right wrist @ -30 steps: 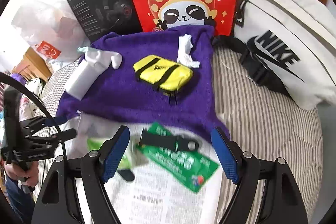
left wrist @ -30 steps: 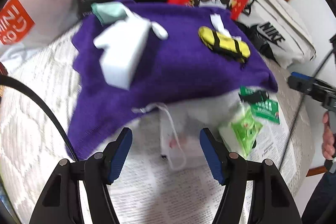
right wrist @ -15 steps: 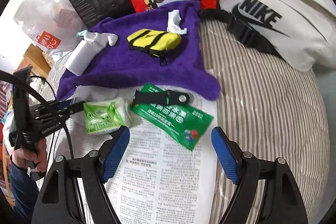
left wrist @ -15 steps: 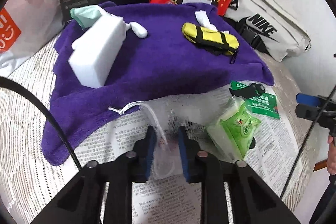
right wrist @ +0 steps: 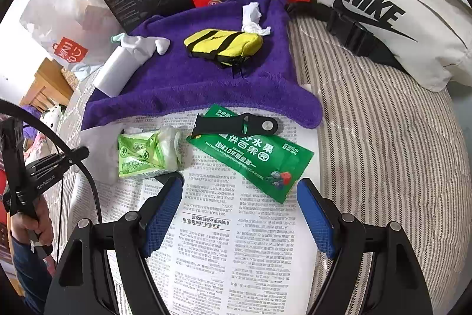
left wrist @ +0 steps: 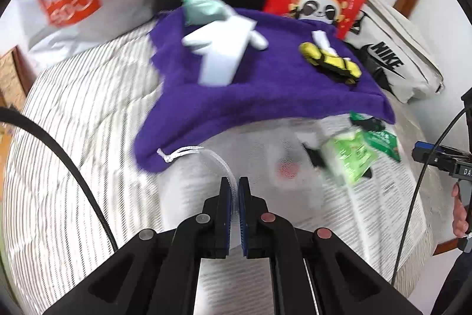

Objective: Organize soft objects
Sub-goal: 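Move the left gripper to the clear mesh bag while the right gripper approaches the green snack packet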

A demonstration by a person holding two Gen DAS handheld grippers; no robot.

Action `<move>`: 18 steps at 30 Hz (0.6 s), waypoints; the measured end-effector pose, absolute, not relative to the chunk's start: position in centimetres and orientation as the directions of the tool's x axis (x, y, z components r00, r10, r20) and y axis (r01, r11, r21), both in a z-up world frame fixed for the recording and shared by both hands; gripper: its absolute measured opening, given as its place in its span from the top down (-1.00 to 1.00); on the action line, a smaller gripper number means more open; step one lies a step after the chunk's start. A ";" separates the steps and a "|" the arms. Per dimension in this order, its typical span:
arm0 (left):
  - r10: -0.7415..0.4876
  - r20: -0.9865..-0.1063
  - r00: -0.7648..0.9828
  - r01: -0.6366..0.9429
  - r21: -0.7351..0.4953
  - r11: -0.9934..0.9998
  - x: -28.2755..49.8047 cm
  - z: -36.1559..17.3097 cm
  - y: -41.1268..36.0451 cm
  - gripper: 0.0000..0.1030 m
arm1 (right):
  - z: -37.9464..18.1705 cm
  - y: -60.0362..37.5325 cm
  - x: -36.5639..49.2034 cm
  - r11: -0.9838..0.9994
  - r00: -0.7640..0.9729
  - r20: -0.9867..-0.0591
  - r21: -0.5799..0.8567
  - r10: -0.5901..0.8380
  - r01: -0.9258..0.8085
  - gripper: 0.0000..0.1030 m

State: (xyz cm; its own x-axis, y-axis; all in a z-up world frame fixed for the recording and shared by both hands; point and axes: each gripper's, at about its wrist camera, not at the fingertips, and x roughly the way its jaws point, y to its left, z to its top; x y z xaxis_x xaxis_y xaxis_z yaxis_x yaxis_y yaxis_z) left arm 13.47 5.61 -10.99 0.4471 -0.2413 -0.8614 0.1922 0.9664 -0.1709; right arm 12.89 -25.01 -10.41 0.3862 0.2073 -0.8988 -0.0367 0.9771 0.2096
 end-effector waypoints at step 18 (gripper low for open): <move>-0.205 -0.859 0.469 0.186 -0.131 0.974 13.8 -12.9 4.7 0.86 | -12.4 -25.1 13.1 0.992 0.377 -0.917 0.124 0.128 -0.034 -0.55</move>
